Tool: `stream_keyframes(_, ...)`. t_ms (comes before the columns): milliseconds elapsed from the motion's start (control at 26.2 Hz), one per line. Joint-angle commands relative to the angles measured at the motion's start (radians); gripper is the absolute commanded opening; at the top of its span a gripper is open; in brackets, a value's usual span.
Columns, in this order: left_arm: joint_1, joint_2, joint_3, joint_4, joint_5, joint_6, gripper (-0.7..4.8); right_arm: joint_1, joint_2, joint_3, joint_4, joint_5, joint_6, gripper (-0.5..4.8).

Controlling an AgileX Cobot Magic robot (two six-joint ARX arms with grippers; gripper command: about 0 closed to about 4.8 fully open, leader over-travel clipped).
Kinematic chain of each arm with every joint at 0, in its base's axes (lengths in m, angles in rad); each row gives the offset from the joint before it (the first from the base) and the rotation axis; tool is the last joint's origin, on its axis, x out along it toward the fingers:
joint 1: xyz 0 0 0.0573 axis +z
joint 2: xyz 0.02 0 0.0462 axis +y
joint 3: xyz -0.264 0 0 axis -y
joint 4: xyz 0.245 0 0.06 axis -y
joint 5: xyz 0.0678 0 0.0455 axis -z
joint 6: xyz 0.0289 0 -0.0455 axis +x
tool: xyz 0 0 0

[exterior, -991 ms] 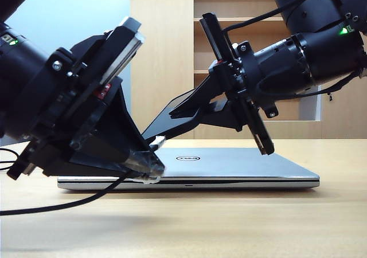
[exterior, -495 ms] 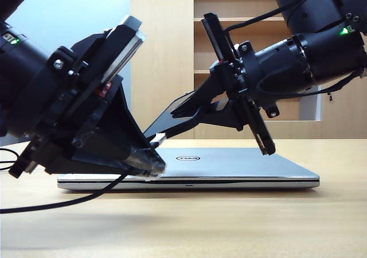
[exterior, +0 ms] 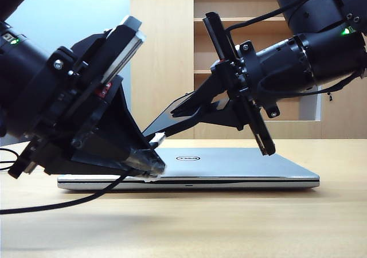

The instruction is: Pick up the charging cable and the phone, plug the charging cable into the charging port on the phone, and finally place them back on the table.

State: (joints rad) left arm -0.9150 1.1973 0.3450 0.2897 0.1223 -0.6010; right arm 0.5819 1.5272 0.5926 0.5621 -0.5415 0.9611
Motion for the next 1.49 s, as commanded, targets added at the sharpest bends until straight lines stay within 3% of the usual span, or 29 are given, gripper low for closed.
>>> stream_keyframes(38,0.001,-0.003,0.005,0.015,-0.002,-0.002,-0.06,0.002,-0.006,0.007,0.038,-0.022,0.003,-0.06)
stream_keyframes(1143,0.002,-0.003,0.005,0.045,-0.003,-0.002,-0.03,0.032,-0.006,0.007,0.011,-0.018,0.002,-0.06)
stream_keyframes(1219,0.002,-0.003,0.005,0.045,-0.002,-0.002,0.36,0.032,-0.006,0.007,0.011,-0.018,0.000,-0.05)
stream_keyframes(1334,0.002,-0.003,0.005,0.037,-0.002,-0.001,1.62,0.031,-0.006,0.007,0.011,-0.014,-0.001,-0.06)
stream_keyframes(1486,0.002,-0.003,0.005,0.037,-0.003,-0.001,1.63,0.029,-0.006,0.007,0.012,-0.010,-0.005,-0.06)
